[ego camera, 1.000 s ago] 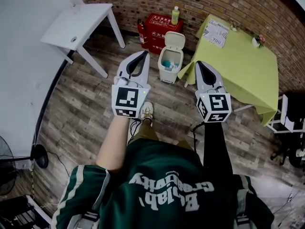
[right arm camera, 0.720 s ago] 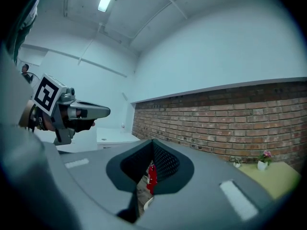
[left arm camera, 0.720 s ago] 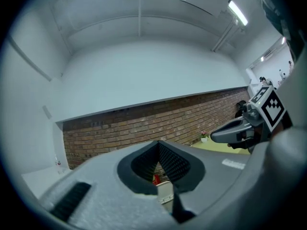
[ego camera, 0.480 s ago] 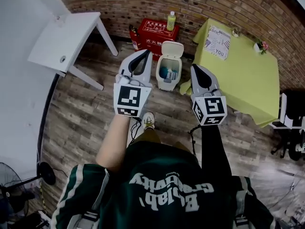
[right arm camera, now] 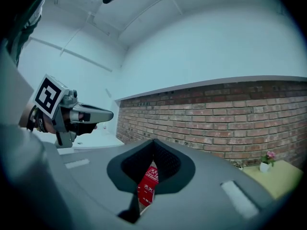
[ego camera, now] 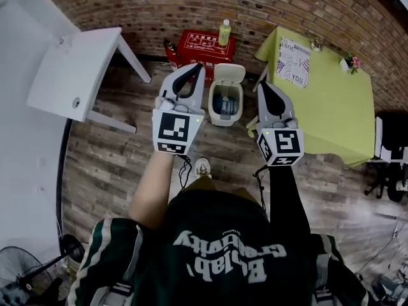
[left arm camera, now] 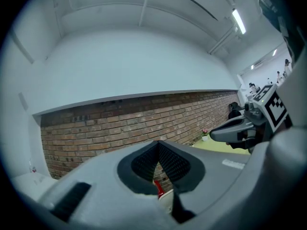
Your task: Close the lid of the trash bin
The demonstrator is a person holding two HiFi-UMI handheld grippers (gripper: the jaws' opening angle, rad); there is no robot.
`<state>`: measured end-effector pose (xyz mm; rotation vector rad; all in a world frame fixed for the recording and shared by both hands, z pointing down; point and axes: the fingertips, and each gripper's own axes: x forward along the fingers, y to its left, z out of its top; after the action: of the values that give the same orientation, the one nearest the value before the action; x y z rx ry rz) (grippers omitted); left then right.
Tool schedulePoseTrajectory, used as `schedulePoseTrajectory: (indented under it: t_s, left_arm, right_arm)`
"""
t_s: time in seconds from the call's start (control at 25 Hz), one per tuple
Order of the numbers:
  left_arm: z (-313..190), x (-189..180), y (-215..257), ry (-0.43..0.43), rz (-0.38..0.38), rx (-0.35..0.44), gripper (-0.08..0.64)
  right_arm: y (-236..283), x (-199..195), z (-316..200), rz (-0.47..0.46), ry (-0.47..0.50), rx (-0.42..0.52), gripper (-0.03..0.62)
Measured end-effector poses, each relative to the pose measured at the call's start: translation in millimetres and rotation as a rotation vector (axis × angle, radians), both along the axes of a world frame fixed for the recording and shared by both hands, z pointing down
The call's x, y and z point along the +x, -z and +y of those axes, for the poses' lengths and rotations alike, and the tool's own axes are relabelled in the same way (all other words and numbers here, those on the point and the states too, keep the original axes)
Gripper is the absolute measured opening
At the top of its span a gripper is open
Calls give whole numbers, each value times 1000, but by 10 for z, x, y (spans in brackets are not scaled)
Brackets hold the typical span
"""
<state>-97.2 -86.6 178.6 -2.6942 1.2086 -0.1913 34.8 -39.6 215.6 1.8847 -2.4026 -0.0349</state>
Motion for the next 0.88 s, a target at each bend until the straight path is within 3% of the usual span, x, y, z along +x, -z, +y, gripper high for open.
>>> schedulePoseTrajectory:
  t_s: [0.2, 0.4, 0.88]
  left_arm:
    - [-312, -15, -14, -36, 15, 4, 2]
    - [-541, 74, -78, -100, 30, 0, -2]
    - [-944, 170, -263, -149, 38, -20, -2]
  right_arm:
    - [-76, -2, -291, -34, -68, -38, 0]
    - [-128, -23, -513, 37, -123, -31, 0]
    - [-302, -71, -972, 80, -88, -36, 0]
